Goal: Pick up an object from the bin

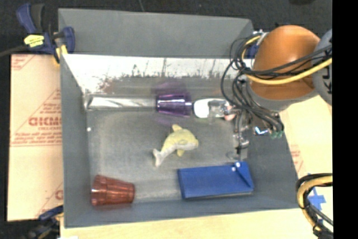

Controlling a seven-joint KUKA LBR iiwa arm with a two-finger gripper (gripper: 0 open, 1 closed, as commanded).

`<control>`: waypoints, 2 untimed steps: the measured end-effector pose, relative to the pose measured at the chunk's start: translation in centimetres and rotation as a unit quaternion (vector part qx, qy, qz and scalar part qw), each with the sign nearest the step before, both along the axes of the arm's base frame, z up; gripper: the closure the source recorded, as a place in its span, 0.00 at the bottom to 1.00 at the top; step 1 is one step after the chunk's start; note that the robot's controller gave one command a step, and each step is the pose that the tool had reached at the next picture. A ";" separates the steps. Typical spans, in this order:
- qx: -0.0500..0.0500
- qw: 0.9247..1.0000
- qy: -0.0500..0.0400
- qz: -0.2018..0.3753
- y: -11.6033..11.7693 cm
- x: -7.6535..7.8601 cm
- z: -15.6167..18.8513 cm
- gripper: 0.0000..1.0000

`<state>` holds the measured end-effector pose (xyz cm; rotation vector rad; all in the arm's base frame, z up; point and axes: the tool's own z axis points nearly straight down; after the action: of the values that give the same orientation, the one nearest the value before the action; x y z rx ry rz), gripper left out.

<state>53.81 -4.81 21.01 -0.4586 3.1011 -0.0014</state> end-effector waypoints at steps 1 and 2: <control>0.001 0.991 -0.002 -0.135 2.2 0.7 -2.3 0.00; 0.001 0.995 -0.004 -0.095 7.5 2.7 -7.2 0.00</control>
Offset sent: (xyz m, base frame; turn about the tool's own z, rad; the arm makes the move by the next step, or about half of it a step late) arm 0.0386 0.1199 -0.1119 0.1380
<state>56.52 2.66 13.76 -0.1616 3.1233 -0.0018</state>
